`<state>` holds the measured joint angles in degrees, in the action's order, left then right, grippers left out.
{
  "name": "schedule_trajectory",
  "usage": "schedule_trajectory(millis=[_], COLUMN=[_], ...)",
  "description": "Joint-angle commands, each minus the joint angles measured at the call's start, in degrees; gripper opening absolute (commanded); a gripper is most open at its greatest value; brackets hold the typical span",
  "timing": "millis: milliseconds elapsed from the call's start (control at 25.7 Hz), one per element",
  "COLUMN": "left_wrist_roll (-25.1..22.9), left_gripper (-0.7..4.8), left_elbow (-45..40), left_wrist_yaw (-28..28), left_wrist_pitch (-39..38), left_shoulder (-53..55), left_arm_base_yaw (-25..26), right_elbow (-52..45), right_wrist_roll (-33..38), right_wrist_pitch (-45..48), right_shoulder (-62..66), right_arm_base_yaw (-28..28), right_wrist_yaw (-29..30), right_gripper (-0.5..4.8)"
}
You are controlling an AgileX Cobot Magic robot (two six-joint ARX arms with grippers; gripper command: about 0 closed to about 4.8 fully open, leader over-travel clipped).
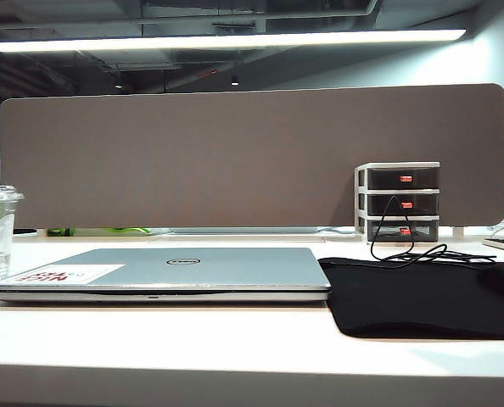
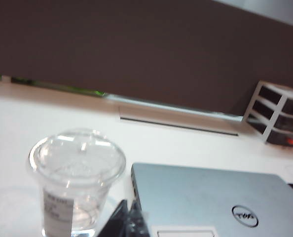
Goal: Pick up the coffee cup and place it on the left side of the laptop.
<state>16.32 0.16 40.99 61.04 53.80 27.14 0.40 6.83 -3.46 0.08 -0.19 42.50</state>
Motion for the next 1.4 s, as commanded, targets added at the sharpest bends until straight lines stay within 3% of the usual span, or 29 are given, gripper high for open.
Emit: schedule_trajectory(millis=[39,429,935,1208,1403], left_wrist_roll=[2.0,2.6,0.5,0.1,-0.3], left_gripper=[-0.06,-0.06,-0.06,-0.06,-0.05], left_elbow=[0.2,0.2,0.3,0.3,0.4], left_wrist_yaw=[0.6,2.8,2.4,-2.0,-3.4], left_wrist_pitch=[1.0,-8.2,-32.4,-41.0,-43.1], left_shoulder=[-3.1,-17.2,-41.9,-54.1,-53.7], left_arm_base_yaw=[0.1,0.0,-1.0,-4.5,-5.0], right_elbow=[-0.3,-0.3,-0.3,-0.3,-0.3], right_wrist_roll=[-0.9,-1.4,-2.3,-2.3,-2.3], right_wrist_pitch=[1.2,1.2,1.2,1.1,1.2], right_shoulder=[-0.1,-0.1,-0.1,-0.1,-0.1], right_arm_base_yaw=[0.0,0.0,0.0,0.0,0.0], right_wrist_yaw=[0.0,-0.4,-2.1,-2.1,-3.9], right_gripper=[-0.01,-0.01,-0.01,-0.01,-0.01])
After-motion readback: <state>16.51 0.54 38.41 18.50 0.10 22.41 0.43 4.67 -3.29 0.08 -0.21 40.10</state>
